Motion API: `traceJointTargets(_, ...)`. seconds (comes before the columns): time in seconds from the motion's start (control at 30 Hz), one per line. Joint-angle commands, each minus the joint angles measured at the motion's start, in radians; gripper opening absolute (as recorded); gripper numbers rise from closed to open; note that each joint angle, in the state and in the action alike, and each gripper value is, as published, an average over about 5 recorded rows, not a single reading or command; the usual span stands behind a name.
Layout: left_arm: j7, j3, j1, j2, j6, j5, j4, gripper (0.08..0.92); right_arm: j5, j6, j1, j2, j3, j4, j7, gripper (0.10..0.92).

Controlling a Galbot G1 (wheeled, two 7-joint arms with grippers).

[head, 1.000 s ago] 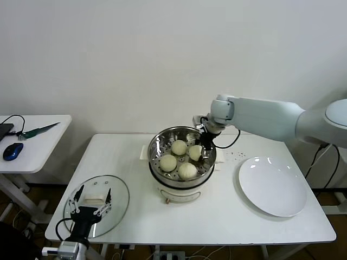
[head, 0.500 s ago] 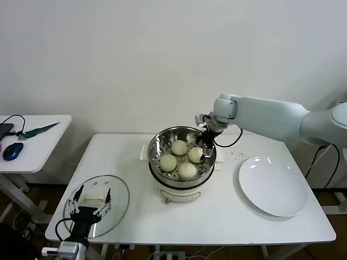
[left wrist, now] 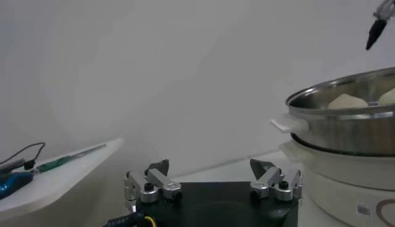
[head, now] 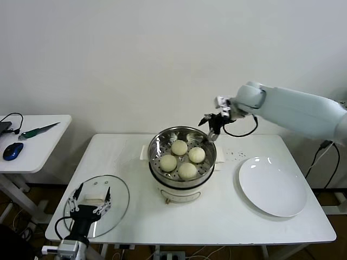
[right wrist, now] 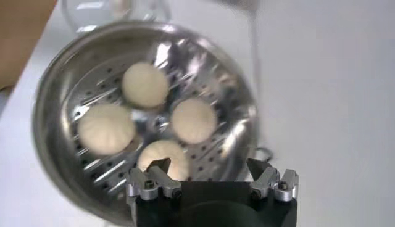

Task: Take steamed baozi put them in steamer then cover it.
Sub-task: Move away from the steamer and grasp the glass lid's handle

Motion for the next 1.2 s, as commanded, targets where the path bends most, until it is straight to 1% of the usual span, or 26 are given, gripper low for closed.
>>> traceJointTargets(0.03, 0.0, -0.001, -0.01, -0.011, 0.003, 0.025, -0.008, 0.823, 0.061, 0.279, -0.251, -0.329, 0.295, 0.145, 0.37, 0.823)
traceJointTargets(0.17, -0.008, -0.003, -0.023, -0.021, 0.016, 0.057, -0.015, 0.823, 0.036, 0.302, -0.568, -0.412, 0.636, 0.199, 0.448, 0.823)
traceJointTargets(0.27, -0.013, -0.004, -0.03, -0.023, 0.031, 0.081, -0.018, 0.823, 0.002, 0.301, -0.849, -0.432, 0.941, 0.239, 0.486, 0.823)
traceJointTargets(0.47, -0.014, -0.009, -0.039, -0.022, 0.03, 0.138, -0.028, 0.823, -0.067, 0.318, -1.236, -0.376, 1.331, 0.28, 0.534, 0.823)
traceJointTargets(0.63, -0.013, -0.019, -0.045, -0.018, 0.031, 0.238, -0.03, 0.823, -0.13, 0.298, -1.483, -0.276, 1.614, 0.321, 0.535, 0.823)
traceJointTargets(0.73, -0.012, -0.029, -0.045, -0.009, 0.019, 0.41, -0.025, 0.823, -0.168, 0.281, -1.607, -0.197, 1.749, 0.348, 0.53, 0.823)
traceJointTargets(0.9, 0.007, -0.05, -0.033, 0.004, -0.001, 0.869, -0.018, 0.823, -0.2, 0.242, -1.769, -0.069, 1.947, 0.402, 0.525, 0.823)
traceJointTargets(1.03, 0.035, -0.05, -0.005, 0.013, 0.001, 1.21, -0.019, 0.823, -0.222, 0.231, -1.846, -0.002, 2.023, 0.427, 0.517, 0.823)
traceJointTargets(1.13, 0.057, -0.039, 0.023, 0.016, 0.004, 1.396, -0.009, 0.823, -0.24, 0.236, -1.881, 0.039, 2.046, 0.427, 0.509, 0.823)
traceJointTargets(1.2, 0.052, -0.028, 0.037, 0.015, 0.007, 1.475, 0.006, 0.823, -0.249, 0.241, -1.895, 0.058, 2.053, 0.425, 0.504, 0.823)
